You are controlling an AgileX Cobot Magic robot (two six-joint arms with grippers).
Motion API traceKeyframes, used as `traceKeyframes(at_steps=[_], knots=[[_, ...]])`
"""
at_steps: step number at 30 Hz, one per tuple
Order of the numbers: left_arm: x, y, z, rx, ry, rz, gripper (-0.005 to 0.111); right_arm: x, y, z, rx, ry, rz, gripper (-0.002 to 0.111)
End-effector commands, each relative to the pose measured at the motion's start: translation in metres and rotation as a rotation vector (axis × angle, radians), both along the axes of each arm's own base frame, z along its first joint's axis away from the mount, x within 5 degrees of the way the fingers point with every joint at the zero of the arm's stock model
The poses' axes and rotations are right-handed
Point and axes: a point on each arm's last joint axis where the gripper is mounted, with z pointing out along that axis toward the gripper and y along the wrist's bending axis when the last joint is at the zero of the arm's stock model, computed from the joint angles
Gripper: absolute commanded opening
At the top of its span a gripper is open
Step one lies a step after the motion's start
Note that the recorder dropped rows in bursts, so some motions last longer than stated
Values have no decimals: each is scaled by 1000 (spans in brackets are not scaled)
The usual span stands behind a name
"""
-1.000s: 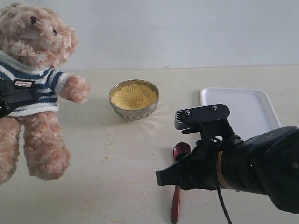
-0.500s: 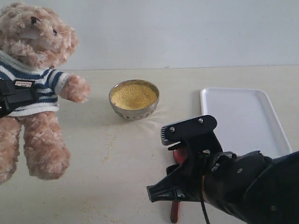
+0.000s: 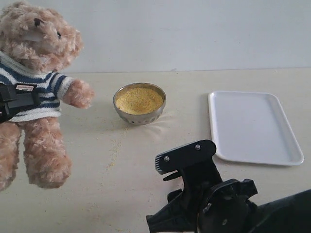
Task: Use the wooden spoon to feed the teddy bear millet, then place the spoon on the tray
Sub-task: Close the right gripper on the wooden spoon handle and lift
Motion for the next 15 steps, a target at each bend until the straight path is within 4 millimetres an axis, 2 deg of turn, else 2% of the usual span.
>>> traceKeyframes(at_steps=[1, 7, 15], knots=[[0, -1, 3, -17, -13, -5, 5, -4, 3, 2, 2, -11, -12, 49], [0, -1, 3, -17, -13, -5, 5, -6, 7, -25, -60, 62, -5, 49], [0, -2, 3, -23, -15, -13, 5, 4, -2, -25, -76, 51, -97, 49]])
